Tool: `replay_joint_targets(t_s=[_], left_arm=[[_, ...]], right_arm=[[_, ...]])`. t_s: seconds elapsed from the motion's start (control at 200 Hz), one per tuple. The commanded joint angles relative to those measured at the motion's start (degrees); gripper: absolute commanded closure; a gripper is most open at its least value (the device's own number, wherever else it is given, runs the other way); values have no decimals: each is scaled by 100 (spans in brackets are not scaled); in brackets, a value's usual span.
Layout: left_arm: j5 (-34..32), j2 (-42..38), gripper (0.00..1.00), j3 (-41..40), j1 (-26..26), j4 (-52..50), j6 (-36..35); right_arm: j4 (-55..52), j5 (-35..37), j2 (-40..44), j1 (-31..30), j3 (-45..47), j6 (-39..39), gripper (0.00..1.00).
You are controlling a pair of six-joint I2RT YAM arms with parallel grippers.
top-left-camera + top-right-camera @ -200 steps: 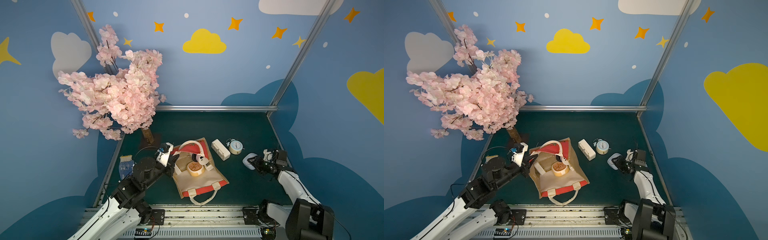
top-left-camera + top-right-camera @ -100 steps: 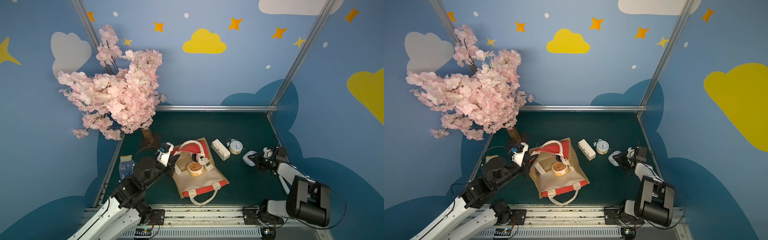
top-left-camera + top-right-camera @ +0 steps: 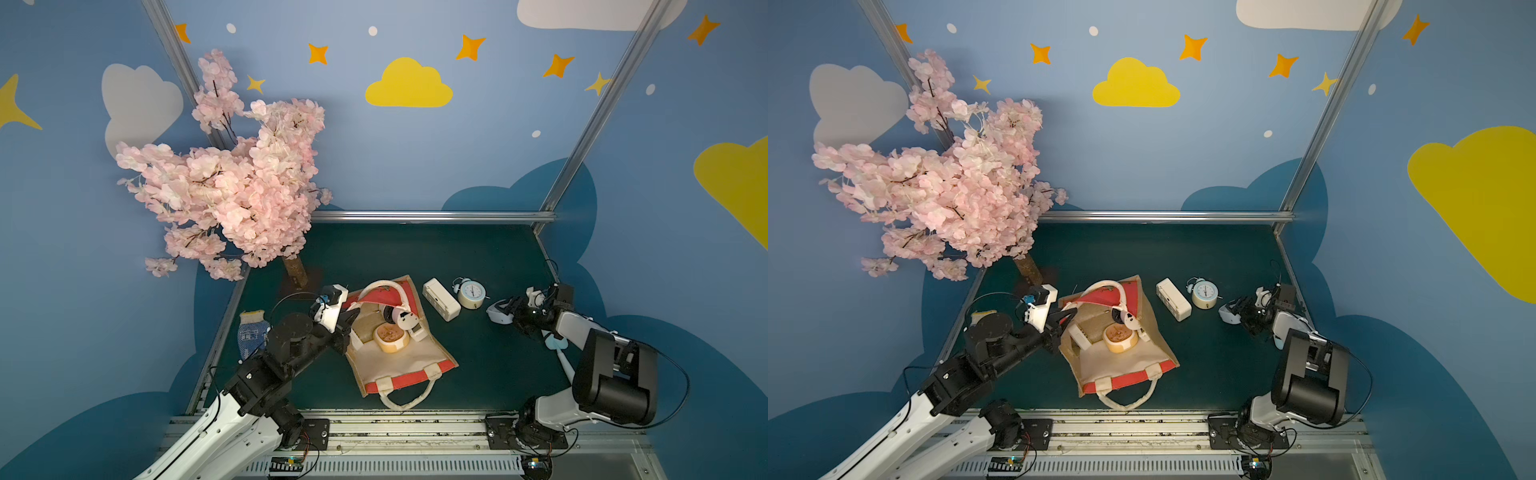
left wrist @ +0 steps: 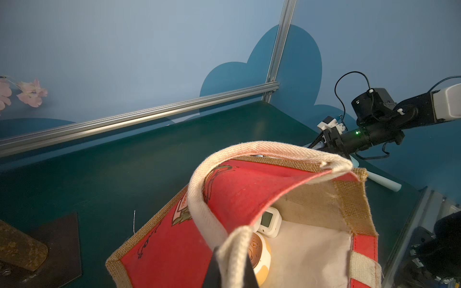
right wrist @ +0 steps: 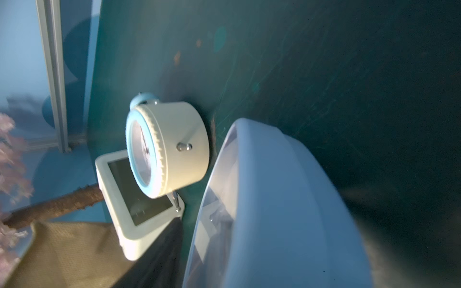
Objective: Take the alarm clock out of the canvas bag
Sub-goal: Place the alarm at the center of the board.
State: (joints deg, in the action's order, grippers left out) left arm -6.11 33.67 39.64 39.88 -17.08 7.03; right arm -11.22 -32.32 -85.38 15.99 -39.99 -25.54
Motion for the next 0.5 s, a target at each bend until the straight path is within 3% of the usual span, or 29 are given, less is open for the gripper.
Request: replay_joint_targets(t_s=[0.0, 0.496], left_arm=[[101, -45, 92, 14, 4, 375, -43], [101, -107, 92, -20, 2, 376, -32]], right_arm=[[-409, 273, 68, 35, -56, 185, 28], [-1444, 912, 1046, 60, 85, 193, 21]])
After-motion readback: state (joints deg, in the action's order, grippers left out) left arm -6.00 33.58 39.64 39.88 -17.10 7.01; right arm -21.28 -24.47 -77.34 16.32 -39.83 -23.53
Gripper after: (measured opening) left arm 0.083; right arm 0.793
